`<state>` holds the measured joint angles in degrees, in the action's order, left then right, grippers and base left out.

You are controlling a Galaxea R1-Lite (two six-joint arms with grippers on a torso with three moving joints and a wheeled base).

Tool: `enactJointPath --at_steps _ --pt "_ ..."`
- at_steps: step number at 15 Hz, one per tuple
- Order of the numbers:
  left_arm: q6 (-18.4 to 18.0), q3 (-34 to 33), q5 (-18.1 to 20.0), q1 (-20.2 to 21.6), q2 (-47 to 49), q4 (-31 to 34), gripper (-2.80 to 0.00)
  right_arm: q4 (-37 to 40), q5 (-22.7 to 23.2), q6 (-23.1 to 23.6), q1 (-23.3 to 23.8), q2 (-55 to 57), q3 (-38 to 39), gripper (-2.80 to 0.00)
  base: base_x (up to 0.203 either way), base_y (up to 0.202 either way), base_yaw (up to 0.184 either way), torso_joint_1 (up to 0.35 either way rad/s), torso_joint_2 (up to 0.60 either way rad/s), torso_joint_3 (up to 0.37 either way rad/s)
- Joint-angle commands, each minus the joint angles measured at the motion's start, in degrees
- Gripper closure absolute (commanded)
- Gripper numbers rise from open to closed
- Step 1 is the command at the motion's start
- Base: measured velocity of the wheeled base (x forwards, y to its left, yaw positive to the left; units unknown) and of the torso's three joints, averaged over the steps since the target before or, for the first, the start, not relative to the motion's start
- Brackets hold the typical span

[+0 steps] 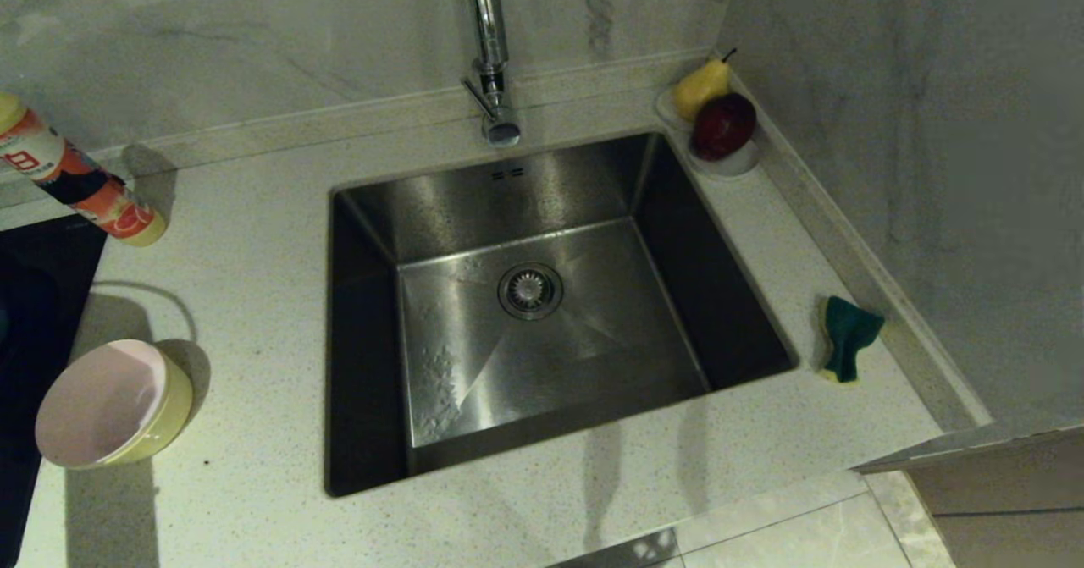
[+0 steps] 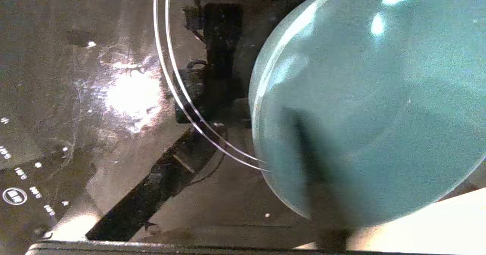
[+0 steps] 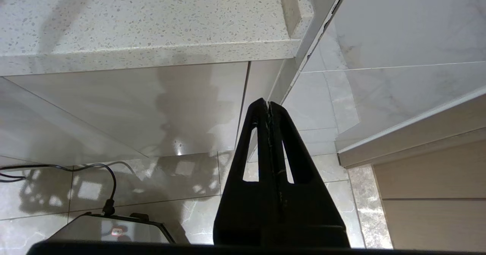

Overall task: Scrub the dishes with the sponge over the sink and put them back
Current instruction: Place the bowl on the bowl

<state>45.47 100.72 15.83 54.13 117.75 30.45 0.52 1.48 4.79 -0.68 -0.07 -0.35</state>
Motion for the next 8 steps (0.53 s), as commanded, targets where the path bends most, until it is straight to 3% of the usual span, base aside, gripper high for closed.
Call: enactJointPath --at_steps 1,3,6,8 --pt "0.2 -0.14 0.08 0.01 -0.06 0.25 0.0 0.0 0.02 0.04 -0.02 -0.19 0.0 0.0 0.0 0.0 0.0 0.0 0.0 0.0" --pt "0.39 0.3 1.67 0.01 -0.44 0.95 0.0 0.0 0.02 0.04 -0.02 -0.16 0.0 0.0 0.0 0.0 0.0 0.0 0.0 0.0" --pt "0.34 2.78 8.17 0.01 -4.08 7.02 0.0 0.0 0.02 0.04 -0.02 -0.19 0.0 0.0 0.0 0.0 0.0 0.0 0.0 0.0" --pt "0.36 4.51 8.62 0.01 -7.46 9.15 0.0 0.0 0.02 0.04 -0.02 -0.19 0.0 0.0 0.0 0.0 0.0 0.0 0.0 0.0"
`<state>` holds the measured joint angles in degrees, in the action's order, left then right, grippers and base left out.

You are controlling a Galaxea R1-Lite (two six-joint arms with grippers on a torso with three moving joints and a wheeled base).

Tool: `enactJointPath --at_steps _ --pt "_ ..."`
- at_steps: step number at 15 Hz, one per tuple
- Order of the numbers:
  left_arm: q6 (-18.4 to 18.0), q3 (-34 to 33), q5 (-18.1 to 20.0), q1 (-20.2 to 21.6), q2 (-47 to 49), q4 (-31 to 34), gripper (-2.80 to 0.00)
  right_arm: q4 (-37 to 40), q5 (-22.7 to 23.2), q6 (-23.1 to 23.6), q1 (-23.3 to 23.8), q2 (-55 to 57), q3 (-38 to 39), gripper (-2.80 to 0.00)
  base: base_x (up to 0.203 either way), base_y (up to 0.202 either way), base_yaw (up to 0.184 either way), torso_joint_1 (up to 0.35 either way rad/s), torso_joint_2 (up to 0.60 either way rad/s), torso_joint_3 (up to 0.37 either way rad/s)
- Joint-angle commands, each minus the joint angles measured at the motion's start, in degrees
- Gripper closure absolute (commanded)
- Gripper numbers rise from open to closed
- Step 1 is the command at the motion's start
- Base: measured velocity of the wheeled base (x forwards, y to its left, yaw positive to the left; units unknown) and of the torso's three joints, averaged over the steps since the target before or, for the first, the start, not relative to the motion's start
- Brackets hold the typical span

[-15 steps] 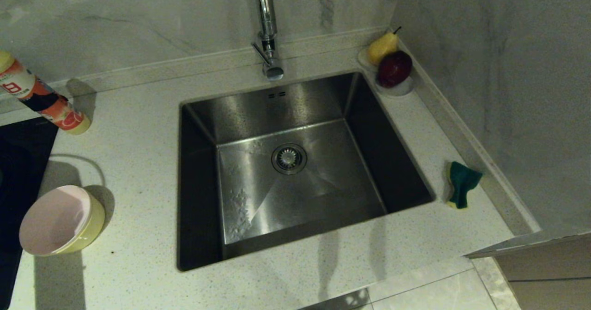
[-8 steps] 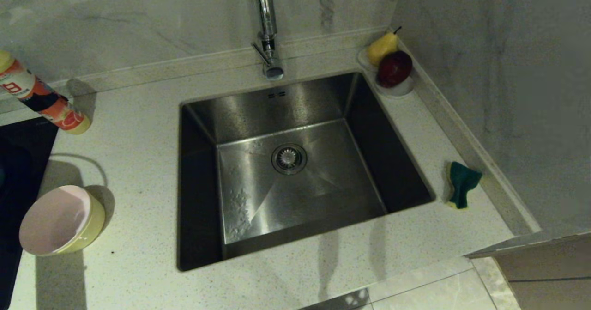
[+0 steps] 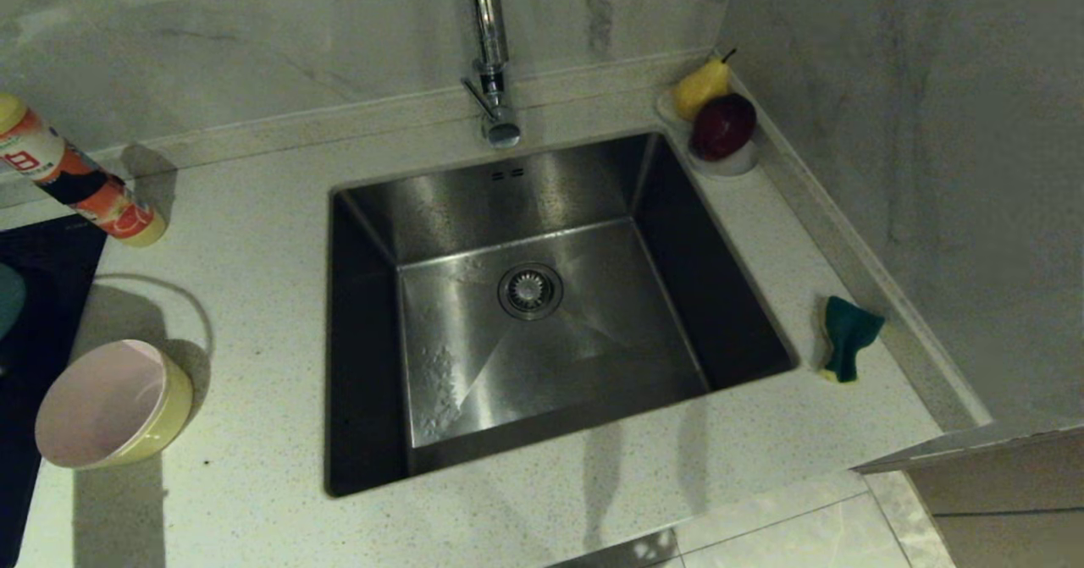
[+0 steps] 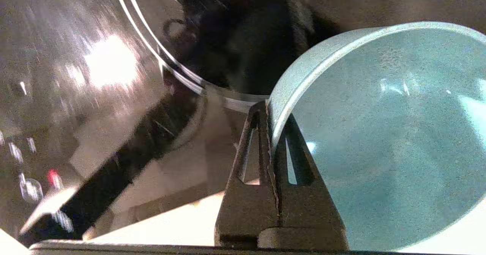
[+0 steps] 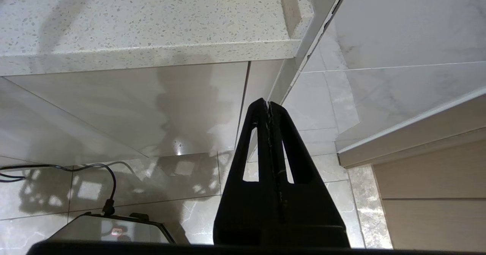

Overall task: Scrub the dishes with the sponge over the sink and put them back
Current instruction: Place the bowl on the bowl

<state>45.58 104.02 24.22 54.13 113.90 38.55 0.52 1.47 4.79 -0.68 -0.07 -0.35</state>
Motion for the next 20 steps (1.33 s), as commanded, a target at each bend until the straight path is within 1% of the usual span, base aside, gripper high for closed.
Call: enactJointPath --at_steps 1,2,3,5,6,8,9,10,12,14,15,17,18,19,20 --pt "0.15 1.73 0.34 0.01 -5.74 2.35 0.0 0.0 0.02 0.04 -0.02 -0.19 0.0 0.0 0.0 0.0 0.0 0.0 0.0 0.0" --pt "-0.2 1.98 0.6 -0.02 -7.87 3.96 0.0 0.0 0.02 0.04 -0.02 -0.15 0.0 0.0 0.0 0.0 0.0 0.0 0.0 0.0" --pt "-1.34 1.8 1.1 -0.04 -9.68 5.53 0.0 0.0 0.02 0.04 -0.02 -0.19 0.0 0.0 0.0 0.0 0.0 0.0 0.0 0.0" --pt "-6.69 0.65 2.35 -0.05 -12.2 11.05 0.0 0.0 0.02 0.04 -0.02 -0.19 0.0 0.0 0.0 0.0 0.0 0.0 0.0 0.0" --pt "-8.28 0.31 3.19 -0.07 -13.35 12.97 0.0 0.0 0.02 0.04 -0.02 -0.1 0.0 0.0 0.0 0.0 0.0 0.0 0.0 0.0" --pt "-12.04 -2.88 5.49 -0.27 -16.21 15.14 0.0 0.0 0.02 0.04 -0.02 -0.19 0.0 0.0 0.0 0.0 0.0 0.0 0.0 0.0" --pt "-14.16 -5.42 6.02 -0.95 -17.33 15.35 0.0 0.0 0.02 0.04 -0.02 -0.11 0.0 0.0 0.0 0.0 0.0 0.0 0.0 0.0" --pt "-15.32 -7.47 6.04 -2.7 -18.29 15.54 0.0 0.0 0.02 0.04 -0.02 -0.11 0.0 0.0 0.0 0.0 0.0 0.0 0.0 0.0" --pt "-16.78 -11.62 5.63 -4.71 -20.33 15.14 0.0 0.0 0.02 0.04 -0.02 -0.19 0.0 0.0 0.0 0.0 0.0 0.0 0.0 0.0" --pt "-21.7 -14.62 5.09 -7.19 -21.14 15.14 0.0 0.0 0.02 0.04 -0.02 -0.16 0.0 0.0 0.0 0.0 0.0 0.0 0.0 0.0" --pt "-23.05 -15.73 5.0 -8.51 -21.31 15.02 0.0 0.0 0.02 0.04 -0.02 -0.13 0.0 0.0 0.0 0.0 0.0 0.0 0.0 0.0" --pt "-23.73 -16.38 4.59 -11.08 -21.36 15.03 0.0 0.0 0.02 0.04 -0.02 -0.1 0.0 0.0 0.0 0.0 0.0 0.0 0.0 0.0" --pt "-24.67 -17.09 3.79 -12.36 -21.47 15.0 0.0 0.0 0.02 0.04 -0.02 -0.17 0.0 0.0 0.0 0.0 0.0 0.0 0.0 0.0" --pt "-26.38 -17.82 1.59 -13.49 -21.44 14.9 0.0 0.0 0.02 0.04 -0.02 -0.15 0.0 0.0 0.0 0.0 0.0 0.0 0.0 0.0" --pt "-27.27 -18.25 0.2 -14.41 -21.39 14.83 0.0 0.0 0.02 0.04 -0.02 -0.1 0.0 0.0 0.0 0.0 0.0 0.0 0.0 0.0"
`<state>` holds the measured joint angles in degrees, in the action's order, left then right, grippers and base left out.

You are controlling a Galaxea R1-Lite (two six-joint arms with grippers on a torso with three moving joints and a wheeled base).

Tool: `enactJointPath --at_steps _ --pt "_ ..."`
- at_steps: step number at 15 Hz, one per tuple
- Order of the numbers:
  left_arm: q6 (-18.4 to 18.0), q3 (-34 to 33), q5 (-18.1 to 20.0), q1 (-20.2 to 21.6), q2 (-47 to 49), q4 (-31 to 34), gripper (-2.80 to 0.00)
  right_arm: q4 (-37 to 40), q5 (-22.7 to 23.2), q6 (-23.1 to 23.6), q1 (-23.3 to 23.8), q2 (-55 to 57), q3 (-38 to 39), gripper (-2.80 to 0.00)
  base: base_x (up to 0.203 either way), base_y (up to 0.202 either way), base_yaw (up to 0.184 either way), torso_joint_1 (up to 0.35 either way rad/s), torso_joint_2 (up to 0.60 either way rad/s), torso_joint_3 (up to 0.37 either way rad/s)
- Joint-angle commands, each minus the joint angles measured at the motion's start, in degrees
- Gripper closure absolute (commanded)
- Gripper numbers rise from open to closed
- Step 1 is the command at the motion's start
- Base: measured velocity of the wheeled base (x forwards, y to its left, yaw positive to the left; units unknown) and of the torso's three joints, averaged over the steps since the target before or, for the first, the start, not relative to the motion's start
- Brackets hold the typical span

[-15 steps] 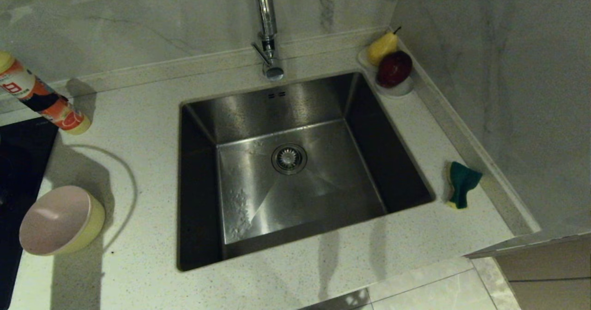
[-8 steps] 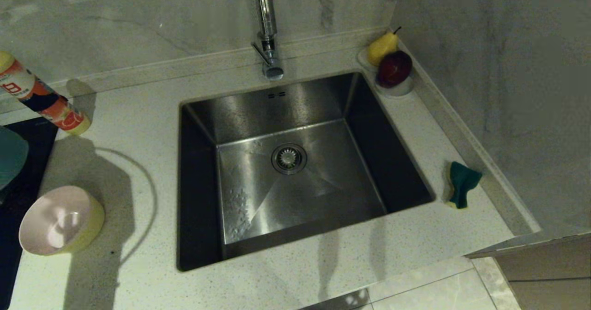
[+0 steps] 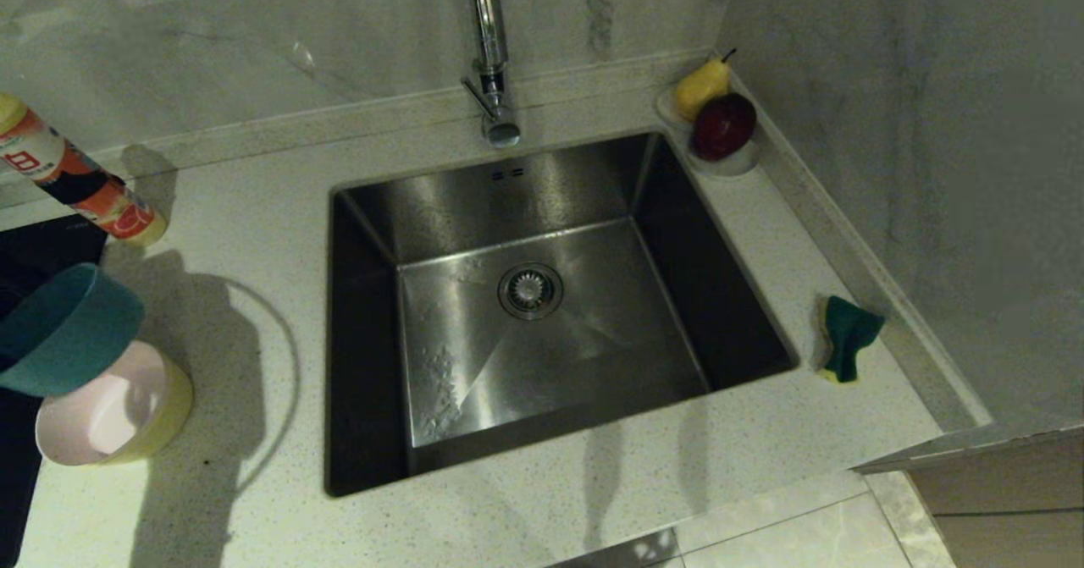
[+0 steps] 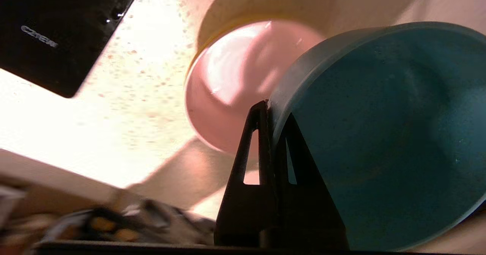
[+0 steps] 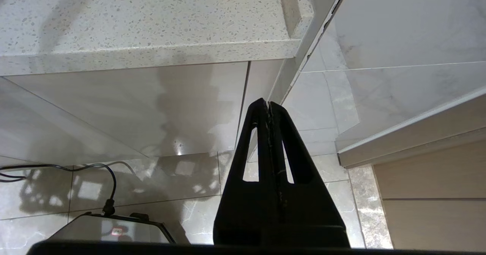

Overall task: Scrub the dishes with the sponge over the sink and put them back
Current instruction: Place the bowl on the bowl

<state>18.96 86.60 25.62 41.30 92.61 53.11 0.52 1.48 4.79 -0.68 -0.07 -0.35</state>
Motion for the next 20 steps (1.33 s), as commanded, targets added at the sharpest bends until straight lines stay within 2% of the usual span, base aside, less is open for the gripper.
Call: enactJointPath --at_steps 1,3,6,9,10,13,17,20 --pt "-0.86 -1.09 -1.71 -1.75 -0.06 0.06 0.0 0.0 0.02 0.04 -0.02 -0.1 0.0 0.0 0.0 0.0 0.0 0.0 0.0 0.0" --pt "-1.65 -1.34 -1.99 -1.66 0.02 -1.49 0.0 0.0 0.02 0.04 -0.02 -0.19 0.0 0.0 0.0 0.0 0.0 0.0 0.0 0.0" --pt "-1.92 -1.97 -4.79 -1.66 -0.24 -3.82 0.0 0.0 0.02 0.04 -0.02 -0.19 0.0 0.0 0.0 0.0 0.0 0.0 0.0 0.0" --pt "-5.47 -4.88 -6.64 -1.66 -0.34 -8.44 0.0 0.0 0.02 0.04 -0.02 -0.19 0.0 0.0 0.0 0.0 0.0 0.0 0.0 0.0" --pt "-5.66 -5.84 -7.47 -1.66 -0.26 -10.34 0.0 0.0 0.02 0.04 -0.02 -0.17 0.0 0.0 0.0 0.0 0.0 0.0 0.0 0.0" --pt "-5.69 -8.56 -7.43 -1.66 -0.26 -12.97 0.0 0.0 0.02 0.04 -0.02 -0.19 0.0 0.0 0.0 0.0 0.0 0.0 0.0 0.0" --pt "-5.49 -10.26 -6.46 -1.66 -0.54 -13.12 0.0 0.0 0.02 0.04 -0.02 -0.15 0.0 0.0 0.0 0.0 0.0 0.0 0.0 0.0" --pt "-5.04 -9.35 -4.92 -1.66 -2.14 -13.12 0.0 0.0 0.02 0.04 -0.02 -0.12 0.0 0.0 0.0 0.0 0.0 0.0 0.0 0.0"
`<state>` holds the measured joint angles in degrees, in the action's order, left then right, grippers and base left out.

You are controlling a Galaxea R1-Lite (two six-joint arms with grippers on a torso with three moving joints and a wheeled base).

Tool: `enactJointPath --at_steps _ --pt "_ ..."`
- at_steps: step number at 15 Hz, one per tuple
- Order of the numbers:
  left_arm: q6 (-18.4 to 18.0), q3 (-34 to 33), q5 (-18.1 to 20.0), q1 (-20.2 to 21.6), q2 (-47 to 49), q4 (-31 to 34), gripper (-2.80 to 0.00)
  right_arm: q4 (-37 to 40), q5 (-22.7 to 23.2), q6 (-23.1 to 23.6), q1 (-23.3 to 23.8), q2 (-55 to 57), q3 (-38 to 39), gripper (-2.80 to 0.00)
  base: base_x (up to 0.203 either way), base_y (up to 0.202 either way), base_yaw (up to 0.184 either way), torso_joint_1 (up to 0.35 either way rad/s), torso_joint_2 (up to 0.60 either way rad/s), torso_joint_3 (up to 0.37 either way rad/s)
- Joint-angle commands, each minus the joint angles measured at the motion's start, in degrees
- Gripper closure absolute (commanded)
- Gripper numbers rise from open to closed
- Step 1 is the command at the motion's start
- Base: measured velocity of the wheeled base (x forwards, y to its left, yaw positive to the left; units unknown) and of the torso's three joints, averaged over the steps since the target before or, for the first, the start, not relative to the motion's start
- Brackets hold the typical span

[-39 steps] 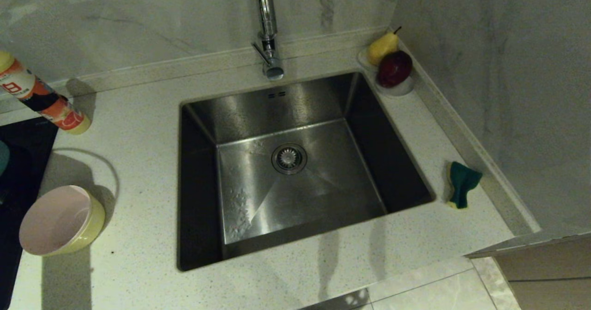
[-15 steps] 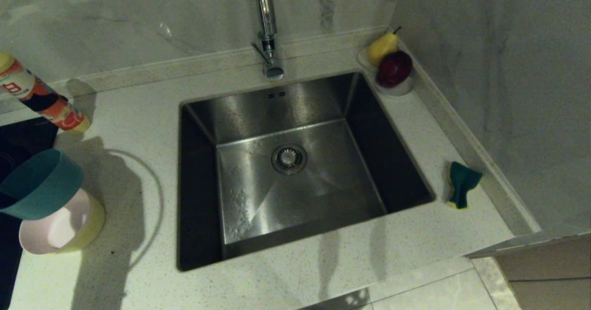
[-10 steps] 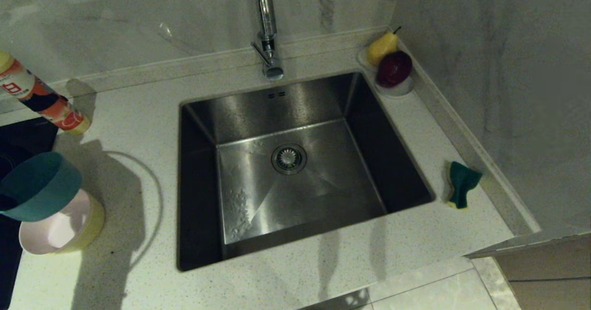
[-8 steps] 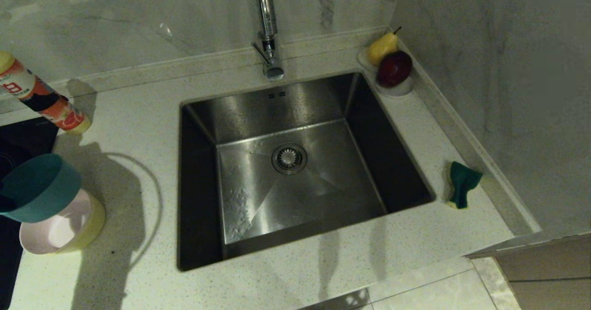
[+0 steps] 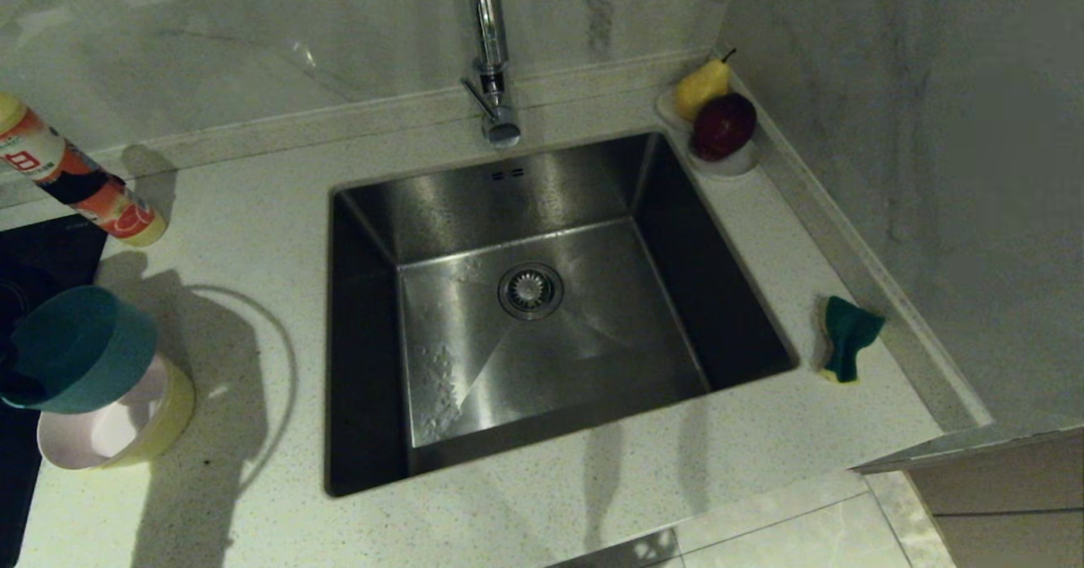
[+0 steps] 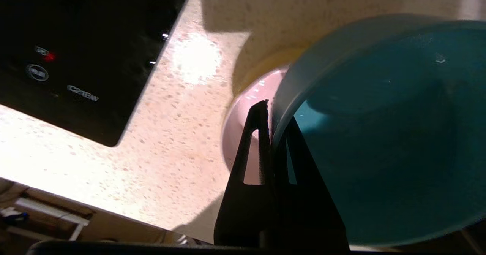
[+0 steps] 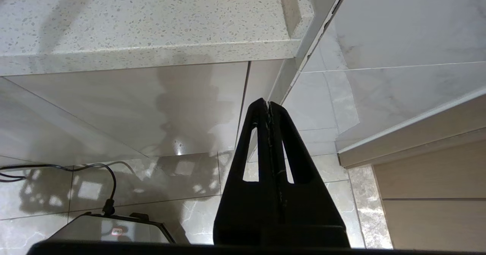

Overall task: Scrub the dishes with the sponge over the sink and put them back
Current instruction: Place the bowl on the bowl

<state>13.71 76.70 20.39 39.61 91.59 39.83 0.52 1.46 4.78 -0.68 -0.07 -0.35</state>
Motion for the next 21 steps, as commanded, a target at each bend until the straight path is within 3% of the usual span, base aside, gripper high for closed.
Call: enactJointPath --at_steps 1,6,11,16,21 --pt "0.04 0.8 0.46 0.03 -2.38 0.16 0.0 0.0 0.03 0.06 -0.02 -0.18 0.0 0.0 0.0 0.0 0.0 0.0 0.0 0.0" --pt "-0.9 -1.56 -0.09 0.07 -5.26 0.61 0.0 0.0 0.03 0.06 -0.02 -0.18 0.0 0.0 0.0 0.0 0.0 0.0 0.0 0.0" --pt "-6.27 -9.54 -1.72 0.09 -7.68 0.19 0.0 0.0 0.03 0.06 -0.02 -0.11 0.0 0.0 0.0 0.0 0.0 0.0 0.0 0.0" --pt "-5.94 -14.21 -4.3 0.21 -6.73 -6.75 0.0 0.0 0.03 0.06 -0.02 -0.1 0.0 0.0 0.0 0.0 0.0 0.0 0.0 0.0" --pt "-5.84 -13.59 -4.48 1.17 -6.0 -7.22 0.0 0.0 0.03 0.06 -0.02 -0.14 0.0 0.0 0.0 0.0 0.0 0.0 0.0 0.0"
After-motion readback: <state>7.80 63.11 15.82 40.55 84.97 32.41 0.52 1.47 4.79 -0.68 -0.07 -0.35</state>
